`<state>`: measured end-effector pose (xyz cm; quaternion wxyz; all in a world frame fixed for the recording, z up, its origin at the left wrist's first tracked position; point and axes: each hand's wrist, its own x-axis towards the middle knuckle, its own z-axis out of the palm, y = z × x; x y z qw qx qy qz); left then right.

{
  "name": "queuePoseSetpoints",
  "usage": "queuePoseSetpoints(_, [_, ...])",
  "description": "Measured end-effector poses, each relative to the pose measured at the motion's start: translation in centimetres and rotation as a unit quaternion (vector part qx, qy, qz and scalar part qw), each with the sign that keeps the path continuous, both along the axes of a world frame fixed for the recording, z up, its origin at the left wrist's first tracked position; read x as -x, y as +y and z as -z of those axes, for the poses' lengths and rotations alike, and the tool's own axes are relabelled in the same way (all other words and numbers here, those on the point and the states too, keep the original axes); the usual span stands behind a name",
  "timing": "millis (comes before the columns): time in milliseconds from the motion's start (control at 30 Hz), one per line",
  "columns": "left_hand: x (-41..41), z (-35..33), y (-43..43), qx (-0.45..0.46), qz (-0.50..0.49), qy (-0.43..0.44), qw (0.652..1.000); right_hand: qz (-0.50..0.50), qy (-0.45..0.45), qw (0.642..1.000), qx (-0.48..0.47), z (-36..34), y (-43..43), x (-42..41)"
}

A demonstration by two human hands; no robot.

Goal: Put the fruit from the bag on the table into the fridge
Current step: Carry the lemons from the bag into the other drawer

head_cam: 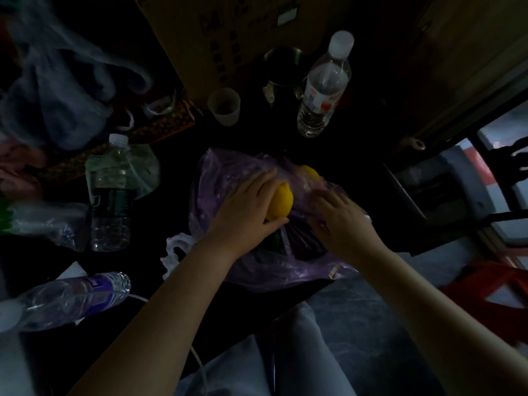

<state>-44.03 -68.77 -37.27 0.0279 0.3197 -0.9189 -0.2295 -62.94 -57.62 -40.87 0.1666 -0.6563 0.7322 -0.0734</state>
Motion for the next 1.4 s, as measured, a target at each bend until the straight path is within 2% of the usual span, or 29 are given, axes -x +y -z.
queuePoseSetpoints(200, [0.8,0.5,0.0,-0.018,0.031,-0.024,0.999,0.044,-0.076,0.995,-0.045,0.9,1.7,-0.9])
queuePoseSetpoints(300, [1.0,1.0,0.0,-0.016,0.023,-0.032,0.999,0.079,-0.155,0.983,-0.058,1.4,1.9,-0.9])
queuePoseSetpoints(433, [1.2,1.8,-0.1,-0.025,0.023,-0.04,0.999,0.187,-0.211,0.957,0.064,0.5,1.1,-0.5])
queuePoseSetpoints(533, [1.4,2.2,-0.2,-0.033,0.023,-0.037,0.998,0.23,-0.187,0.944,0.145,-0.2,-1.0,0.5])
queuePoseSetpoints(600, [1.5,2.5,-0.3,-0.038,0.023,-0.035,0.998,0.224,-0.16,0.949,0.152,-0.3,-3.0,1.5])
queuePoseSetpoints(767, [1.6,2.7,-0.3,-0.038,0.015,-0.024,0.999,0.187,-0.121,0.974,0.051,1.2,-6.6,2.9])
queuePoseSetpoints(900, [1.6,2.9,-0.3,-0.035,0.011,-0.035,0.999,0.183,-0.131,0.974,0.0,2.0,-7.5,2.9])
queuePoseSetpoints(1167, [1.4,2.9,-0.2,-0.036,0.017,-0.042,0.998,0.161,-0.088,0.979,-0.094,3.2,-7.7,2.3])
queuePoseSetpoints(1400, [1.2,1.3,-0.3,-0.046,0.02,-0.008,0.999,0.222,-0.106,0.968,0.041,-0.6,-5.8,2.2])
